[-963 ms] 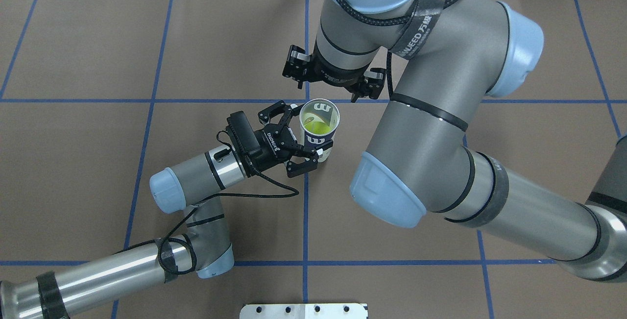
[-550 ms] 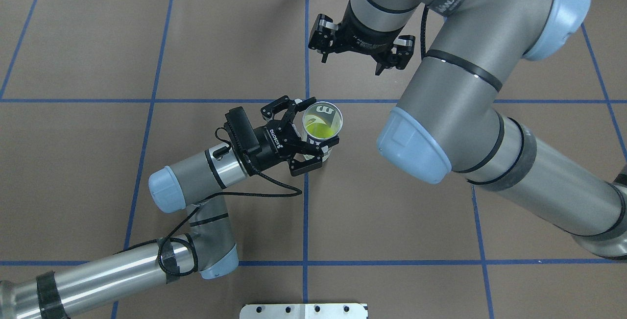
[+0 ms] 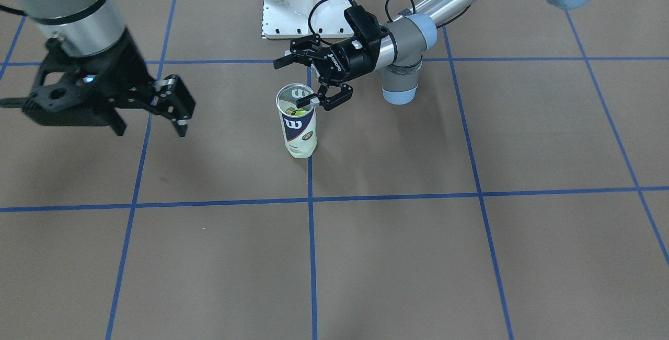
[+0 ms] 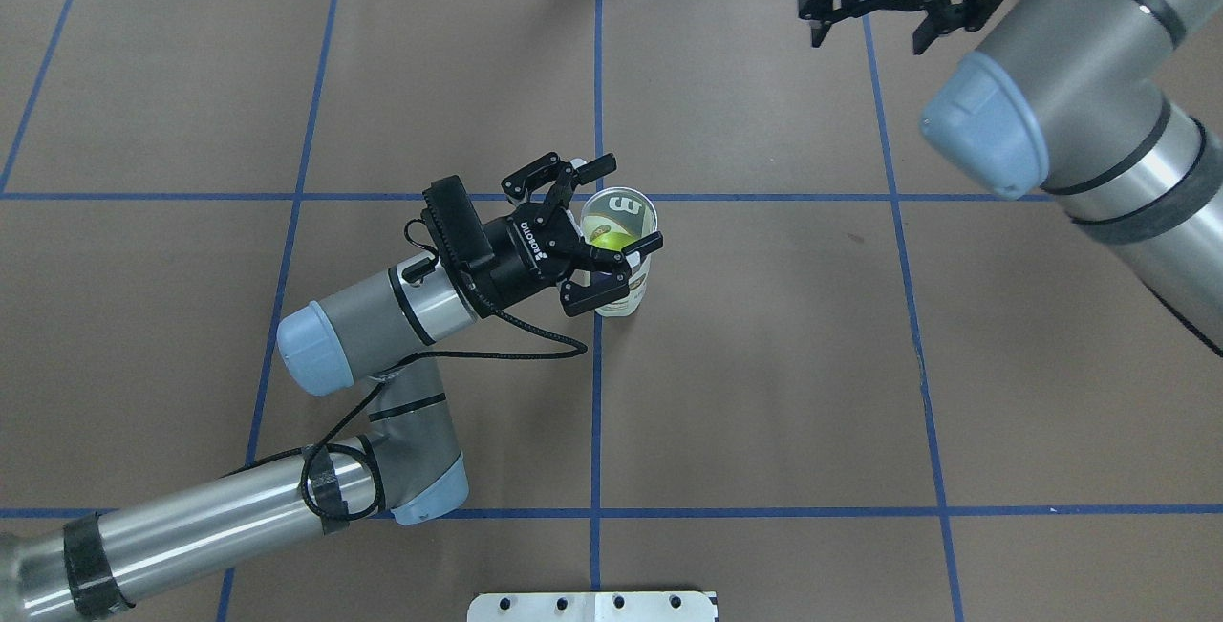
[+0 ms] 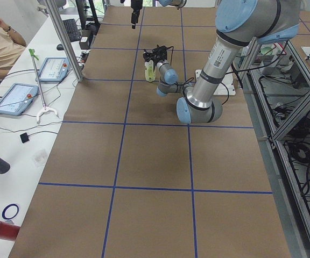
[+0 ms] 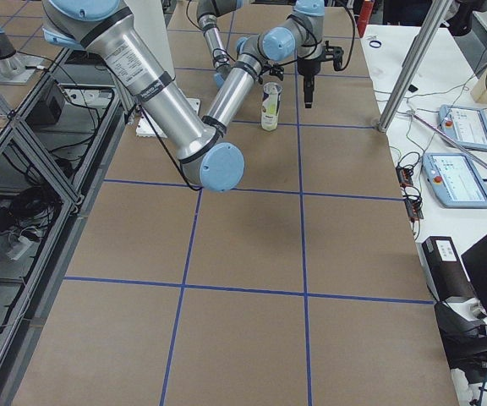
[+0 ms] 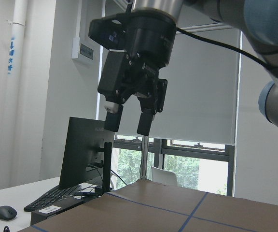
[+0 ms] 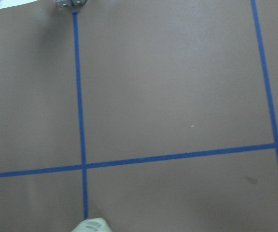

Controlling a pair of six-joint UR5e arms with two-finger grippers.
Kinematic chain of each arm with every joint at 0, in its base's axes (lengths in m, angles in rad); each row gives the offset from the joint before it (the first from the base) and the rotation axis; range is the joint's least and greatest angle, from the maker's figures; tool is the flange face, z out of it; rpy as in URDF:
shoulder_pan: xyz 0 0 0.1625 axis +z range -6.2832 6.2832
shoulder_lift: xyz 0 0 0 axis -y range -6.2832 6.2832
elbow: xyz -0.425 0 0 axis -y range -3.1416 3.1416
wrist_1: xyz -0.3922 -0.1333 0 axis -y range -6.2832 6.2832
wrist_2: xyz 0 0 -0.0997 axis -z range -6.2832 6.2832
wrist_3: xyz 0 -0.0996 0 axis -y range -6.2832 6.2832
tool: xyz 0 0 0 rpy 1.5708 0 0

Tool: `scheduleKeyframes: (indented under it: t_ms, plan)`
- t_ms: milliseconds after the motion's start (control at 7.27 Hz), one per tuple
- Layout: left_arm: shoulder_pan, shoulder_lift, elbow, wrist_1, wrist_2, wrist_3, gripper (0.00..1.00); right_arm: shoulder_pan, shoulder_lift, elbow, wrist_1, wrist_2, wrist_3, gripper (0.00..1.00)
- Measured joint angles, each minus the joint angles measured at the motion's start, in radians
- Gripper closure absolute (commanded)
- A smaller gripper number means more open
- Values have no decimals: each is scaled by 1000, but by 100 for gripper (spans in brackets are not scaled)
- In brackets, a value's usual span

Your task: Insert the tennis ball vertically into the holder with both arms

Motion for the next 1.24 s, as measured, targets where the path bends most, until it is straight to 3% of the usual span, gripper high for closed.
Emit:
scheduleKeyframes:
  t_ms: [275, 550, 963, 1238]
  plan:
    - [-30, 16, -22, 40, 2, -4, 1, 120, -116, -87, 119, 42, -200, 0]
    - [-104, 97, -29, 49, 7, -10, 1, 210, -198, -184, 235, 66, -337, 0]
    - [-284, 222, -27, 58, 4, -113, 1, 341, -317, -267, 262, 88, -611, 0]
    - [-384, 270, -19, 131, -32, -127, 1, 442, -399, -330, 303, 125, -803, 0]
